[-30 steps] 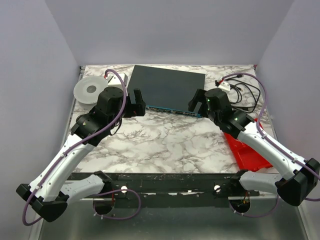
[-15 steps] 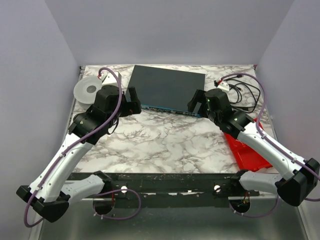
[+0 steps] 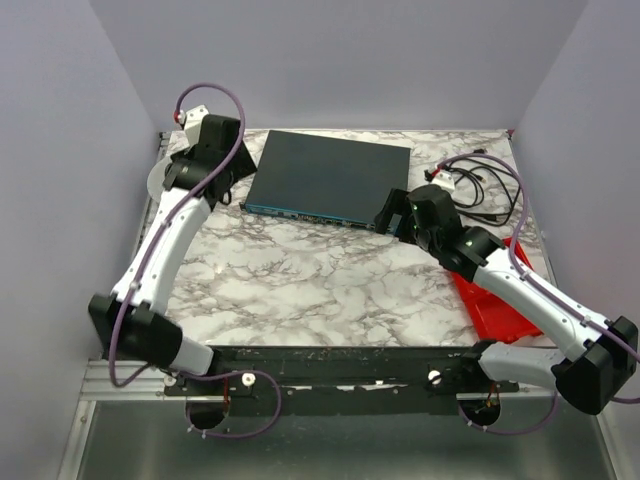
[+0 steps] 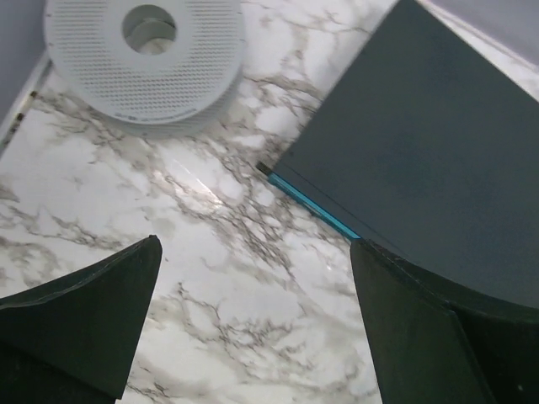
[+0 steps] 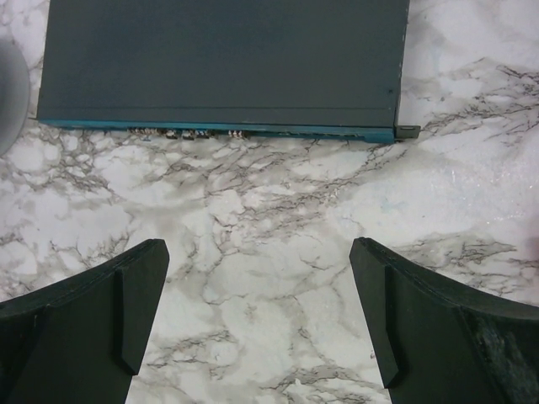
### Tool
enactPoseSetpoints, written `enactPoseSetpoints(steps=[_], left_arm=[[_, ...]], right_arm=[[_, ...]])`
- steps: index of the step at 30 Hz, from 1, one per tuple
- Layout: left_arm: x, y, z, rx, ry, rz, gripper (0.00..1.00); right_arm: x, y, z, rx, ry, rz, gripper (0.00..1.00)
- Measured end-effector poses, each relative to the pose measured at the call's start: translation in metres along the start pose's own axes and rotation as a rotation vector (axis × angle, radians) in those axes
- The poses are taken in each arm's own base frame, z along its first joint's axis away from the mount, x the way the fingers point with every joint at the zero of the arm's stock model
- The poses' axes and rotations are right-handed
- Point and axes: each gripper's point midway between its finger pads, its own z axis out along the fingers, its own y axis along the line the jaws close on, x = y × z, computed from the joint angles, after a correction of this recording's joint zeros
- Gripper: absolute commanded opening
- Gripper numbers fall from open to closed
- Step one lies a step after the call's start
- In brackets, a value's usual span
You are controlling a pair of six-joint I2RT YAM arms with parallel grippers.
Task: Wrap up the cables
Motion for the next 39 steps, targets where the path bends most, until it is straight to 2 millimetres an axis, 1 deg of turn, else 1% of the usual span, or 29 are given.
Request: enactPoseSetpoints(steps=[3, 4, 5, 6, 7, 10, 12, 14, 16, 20, 23, 31, 34, 39], left_arm=[[-0.016, 0.007, 0.052, -0.153, -0.001, 0.03, 0.97], [-0.017, 0.008, 0.064, -0.18, 0.004, 0.044, 0.97], [-0.021, 0.012, 0.081, -0.242, 0.008, 0.087, 0.97], [-0.025, 0.011, 0.094, -0.269, 0.006, 0.108, 0.97], [-0.028, 0.012, 0.111, -0.307, 0.006, 0.135, 0.97], [-0.03, 0.015, 0.154, -0.393, 0.032, 0.215, 0.96], [-0.026, 0.021, 0.175, -0.431, 0.05, 0.244, 0.96], [-0.022, 0.031, 0.189, -0.469, 0.075, 0.282, 0.96], [-0.011, 0.044, 0.208, -0.507, 0.113, 0.313, 0.95], [0.002, 0.066, 0.224, -0.561, 0.172, 0.359, 0.95], [0.008, 0.076, 0.229, -0.58, 0.206, 0.386, 0.95], [0.027, 0.086, 0.24, -0.599, 0.277, 0.464, 0.95], [0.034, 0.088, 0.243, -0.605, 0.3, 0.494, 0.95], [0.038, 0.096, 0.246, -0.638, 0.315, 0.54, 0.94]], right_arm=[[0.005, -0.001, 0.001, -0.004, 0.016, -0.004, 1.0], [0.005, 0.0, 0.001, -0.005, 0.016, -0.003, 1.0], [0.005, 0.0, 0.001, -0.006, 0.017, -0.004, 1.0], [0.005, 0.0, 0.0, -0.008, 0.017, -0.003, 1.0], [0.005, 0.0, 0.0, -0.01, 0.016, -0.003, 1.0], [0.002, 0.001, -0.004, -0.021, 0.008, -0.001, 1.0], [0.0, 0.002, -0.007, -0.029, 0.002, -0.002, 1.0], [-0.001, 0.003, -0.008, -0.035, -0.001, -0.005, 1.0], [-0.001, 0.003, -0.009, -0.037, -0.001, -0.011, 1.0], [-0.001, 0.002, -0.009, -0.038, -0.001, -0.026, 1.0], [-0.001, 0.002, -0.009, -0.037, 0.0, -0.036, 1.0], [0.007, -0.003, -0.006, -0.029, 0.017, -0.051, 1.0], [0.007, -0.002, -0.006, -0.034, 0.015, -0.052, 1.0], [0.004, 0.0, -0.005, -0.044, 0.002, -0.063, 1.0]])
